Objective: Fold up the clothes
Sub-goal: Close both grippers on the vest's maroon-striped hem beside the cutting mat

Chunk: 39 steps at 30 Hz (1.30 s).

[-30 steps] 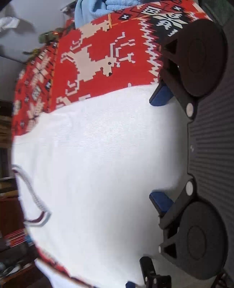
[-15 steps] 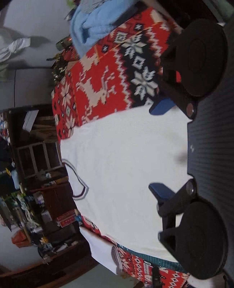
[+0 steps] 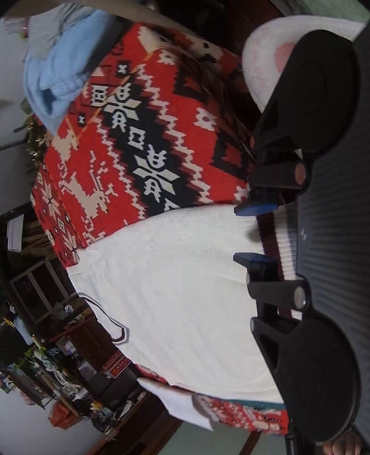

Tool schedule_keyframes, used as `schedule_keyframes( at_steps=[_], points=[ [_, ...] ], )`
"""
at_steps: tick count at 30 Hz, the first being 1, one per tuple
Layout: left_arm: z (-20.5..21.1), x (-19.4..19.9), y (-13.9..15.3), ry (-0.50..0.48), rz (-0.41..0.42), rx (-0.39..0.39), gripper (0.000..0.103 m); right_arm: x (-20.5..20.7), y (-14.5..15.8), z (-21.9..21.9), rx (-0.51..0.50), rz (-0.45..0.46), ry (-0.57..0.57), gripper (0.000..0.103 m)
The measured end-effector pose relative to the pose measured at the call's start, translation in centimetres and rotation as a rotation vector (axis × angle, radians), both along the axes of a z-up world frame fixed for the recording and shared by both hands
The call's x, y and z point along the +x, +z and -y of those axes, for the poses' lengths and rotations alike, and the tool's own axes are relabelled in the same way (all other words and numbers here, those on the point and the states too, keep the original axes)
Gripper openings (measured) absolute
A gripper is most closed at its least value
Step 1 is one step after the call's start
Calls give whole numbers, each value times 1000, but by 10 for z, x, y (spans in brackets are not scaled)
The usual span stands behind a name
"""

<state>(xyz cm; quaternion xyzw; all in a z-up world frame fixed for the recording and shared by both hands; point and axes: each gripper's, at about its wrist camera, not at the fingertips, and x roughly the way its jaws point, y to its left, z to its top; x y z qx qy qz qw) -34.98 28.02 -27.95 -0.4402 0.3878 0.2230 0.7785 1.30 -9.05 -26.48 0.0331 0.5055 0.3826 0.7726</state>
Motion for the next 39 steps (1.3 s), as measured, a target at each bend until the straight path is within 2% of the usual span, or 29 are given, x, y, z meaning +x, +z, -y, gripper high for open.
schedule_keyframes(
  at_steps=[6,7,14,16,18,21,26,29,30,31,32,34,39],
  points=[
    [-10,-12,-14,42,116,-177,35,6,-7,0,53,-87,-22,33],
    [-8,-12,-14,34,118,-184,35,6,-9,0,56,-101,-22,33],
    [4,-2,-14,-34,108,-169,35,14,-16,5,77,-180,-34,33],
    [6,1,-17,-58,94,-166,21,16,-19,7,73,-201,-43,33],
    [8,3,-16,-72,77,-146,19,18,-20,10,53,-192,-64,33],
    [7,3,-17,-73,73,-144,19,21,-26,10,30,-186,-63,33],
    [2,2,-18,-47,80,-177,19,24,-47,0,67,-270,-27,34],
    [3,1,-18,-36,63,-170,11,27,-54,-3,91,-298,-40,39],
    [3,1,-17,-32,54,-164,7,28,-54,-3,94,-304,-45,36],
    [4,0,-17,-26,49,-158,7,28,-54,-4,96,-307,-49,33],
    [5,0,-17,-21,45,-151,7,27,-51,-4,99,-301,-52,20],
    [9,1,-10,-13,2,-107,6,23,-43,-6,86,-283,-68,9],
    [18,-3,16,0,-105,9,6,10,-14,-13,16,-206,-91,6]
  ],
)
